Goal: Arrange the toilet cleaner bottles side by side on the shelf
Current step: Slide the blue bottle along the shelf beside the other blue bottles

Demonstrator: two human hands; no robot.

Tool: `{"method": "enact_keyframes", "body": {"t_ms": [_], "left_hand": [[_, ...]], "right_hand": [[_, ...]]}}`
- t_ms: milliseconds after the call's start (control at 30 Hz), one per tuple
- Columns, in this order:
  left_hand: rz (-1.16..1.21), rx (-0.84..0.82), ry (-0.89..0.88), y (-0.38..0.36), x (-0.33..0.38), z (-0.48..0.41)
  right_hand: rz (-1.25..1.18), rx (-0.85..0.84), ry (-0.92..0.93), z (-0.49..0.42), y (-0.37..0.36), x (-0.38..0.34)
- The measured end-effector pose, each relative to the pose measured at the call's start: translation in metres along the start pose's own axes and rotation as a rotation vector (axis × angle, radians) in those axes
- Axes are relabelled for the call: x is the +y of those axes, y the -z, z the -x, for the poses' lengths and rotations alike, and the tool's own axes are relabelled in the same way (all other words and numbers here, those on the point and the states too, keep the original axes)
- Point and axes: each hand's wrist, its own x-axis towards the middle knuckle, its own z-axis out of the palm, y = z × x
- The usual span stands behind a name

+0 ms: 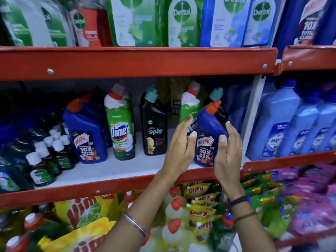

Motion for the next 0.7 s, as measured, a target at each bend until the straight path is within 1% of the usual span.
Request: {"method": "enact_keyframes", "body": {"t_ms": [100, 200, 333, 400, 500, 600, 700], "left_hand": [[0.03, 0.009, 0.121, -0.014, -0.009, 0.001], [0.08, -0.023, 0.261, -0.029, -0.016, 0.008], [0.189, -0.073, 0.372, -0.043, -0.026, 0.008], [0.187, -0.096, 0.407, -0.047, -0.028, 0.007], [0.166, -0.103, 0.411, -0.048, -0.028, 0.005], [0.185, -0.068, 0.444, -0.045, -0.029, 0.002], [0.22, 0.014, 0.478, -0.039, -0.031, 0.006]], "right_hand": [[0.013, 0.025, -0.074, 0.003, 0.0, 0.019], [-0.008, -0.002, -0.145, 0.01, -0.002, 0.039], [-0.002, -0.048, -0.179, 0.013, -0.004, 0.052], [0.006, -0.066, -0.18, 0.013, -0.005, 0.054], [0.03, -0.06, -0.189, 0.013, -0.007, 0.058], [0.039, -0.042, -0.191, 0.012, -0.009, 0.057], [-0.024, -0.023, -0.206, 0.011, -0.009, 0.052]]}}
